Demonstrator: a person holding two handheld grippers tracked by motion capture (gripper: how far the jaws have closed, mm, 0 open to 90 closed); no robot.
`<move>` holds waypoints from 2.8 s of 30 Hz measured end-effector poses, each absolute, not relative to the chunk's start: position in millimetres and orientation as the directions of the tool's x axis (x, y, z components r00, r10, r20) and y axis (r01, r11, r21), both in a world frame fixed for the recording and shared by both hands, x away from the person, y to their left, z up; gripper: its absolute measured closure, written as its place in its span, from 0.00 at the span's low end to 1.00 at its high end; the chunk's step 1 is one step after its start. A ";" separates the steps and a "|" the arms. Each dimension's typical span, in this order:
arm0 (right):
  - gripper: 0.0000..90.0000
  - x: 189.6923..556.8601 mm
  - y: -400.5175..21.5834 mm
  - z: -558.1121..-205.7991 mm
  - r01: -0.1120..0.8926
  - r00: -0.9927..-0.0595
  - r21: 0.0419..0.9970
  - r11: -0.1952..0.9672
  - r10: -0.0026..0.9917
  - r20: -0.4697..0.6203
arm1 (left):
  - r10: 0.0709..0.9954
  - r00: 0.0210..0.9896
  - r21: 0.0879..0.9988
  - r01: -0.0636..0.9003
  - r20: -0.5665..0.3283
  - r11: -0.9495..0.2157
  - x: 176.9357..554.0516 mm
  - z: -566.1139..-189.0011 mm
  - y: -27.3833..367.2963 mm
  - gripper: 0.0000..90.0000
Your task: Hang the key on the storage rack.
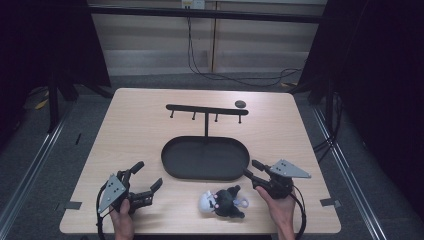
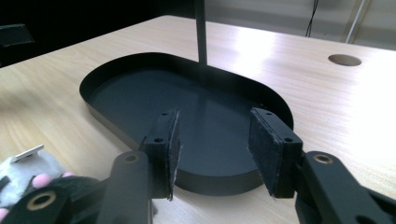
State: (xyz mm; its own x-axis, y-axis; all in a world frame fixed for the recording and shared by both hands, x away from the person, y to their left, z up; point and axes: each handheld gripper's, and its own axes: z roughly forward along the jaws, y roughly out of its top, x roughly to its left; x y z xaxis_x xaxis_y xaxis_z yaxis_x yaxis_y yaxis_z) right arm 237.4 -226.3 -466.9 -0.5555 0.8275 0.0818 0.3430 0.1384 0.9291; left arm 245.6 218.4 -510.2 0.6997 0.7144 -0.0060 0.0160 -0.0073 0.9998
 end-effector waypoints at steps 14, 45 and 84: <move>0.56 249.6 -221.5 -451.8 0.406 -0.649 0.890 0.207 0.751 0.121 | 0.715 0.700 1.000 0.016 -0.006 -0.008 245.6 -510.2 218.4 0.17; 0.75 255.5 -219.4 -452.6 0.520 -0.796 0.729 0.445 0.562 0.225 | 0.714 0.700 1.000 0.016 -0.006 -0.007 245.6 -510.2 218.4 0.17; 0.74 280.7 -192.8 -459.5 0.515 -0.852 0.347 0.784 0.422 0.311 | 0.714 0.700 1.000 0.016 -0.006 -0.008 245.6 -510.2 218.4 0.17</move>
State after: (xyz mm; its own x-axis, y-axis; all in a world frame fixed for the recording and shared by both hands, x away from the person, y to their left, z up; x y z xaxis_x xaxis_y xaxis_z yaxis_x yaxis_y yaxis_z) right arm 280.7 -192.8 -459.5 -0.8517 0.4220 0.3106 0.5149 0.7839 0.3469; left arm 245.6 218.4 -510.2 0.6997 0.7144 -0.0060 0.0162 -0.0075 0.9998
